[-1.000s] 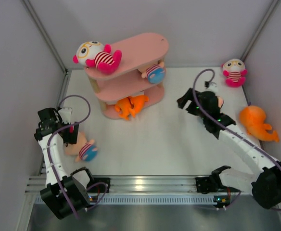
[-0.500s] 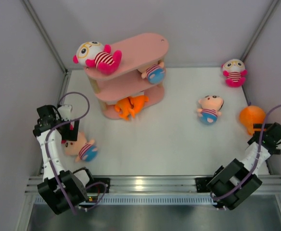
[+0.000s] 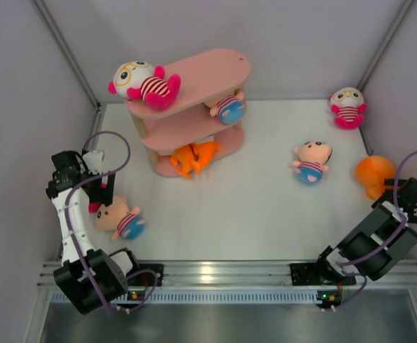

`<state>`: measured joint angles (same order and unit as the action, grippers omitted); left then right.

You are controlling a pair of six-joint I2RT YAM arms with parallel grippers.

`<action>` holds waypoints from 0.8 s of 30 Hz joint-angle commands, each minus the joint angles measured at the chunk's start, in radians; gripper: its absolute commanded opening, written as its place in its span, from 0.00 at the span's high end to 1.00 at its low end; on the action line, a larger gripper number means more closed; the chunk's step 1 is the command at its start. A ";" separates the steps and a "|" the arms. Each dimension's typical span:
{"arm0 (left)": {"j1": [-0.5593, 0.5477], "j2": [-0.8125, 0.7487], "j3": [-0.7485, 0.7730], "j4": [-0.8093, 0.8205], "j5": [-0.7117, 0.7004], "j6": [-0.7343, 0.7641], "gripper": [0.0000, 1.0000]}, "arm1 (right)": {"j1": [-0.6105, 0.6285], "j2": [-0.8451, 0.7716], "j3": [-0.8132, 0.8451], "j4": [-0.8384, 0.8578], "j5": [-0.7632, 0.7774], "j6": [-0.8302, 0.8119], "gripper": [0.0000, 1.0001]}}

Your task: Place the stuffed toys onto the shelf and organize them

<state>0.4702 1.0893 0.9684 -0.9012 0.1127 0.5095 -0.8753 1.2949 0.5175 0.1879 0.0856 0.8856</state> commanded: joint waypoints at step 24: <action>-0.007 -0.048 0.148 -0.140 0.289 -0.043 0.02 | 0.364 -0.318 0.199 0.016 -0.233 -0.361 1.00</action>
<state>0.4694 1.0782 1.0550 -0.9745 0.2768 0.4576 -0.5846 1.0519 0.6178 0.2153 -0.1085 0.6529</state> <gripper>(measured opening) 0.985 0.022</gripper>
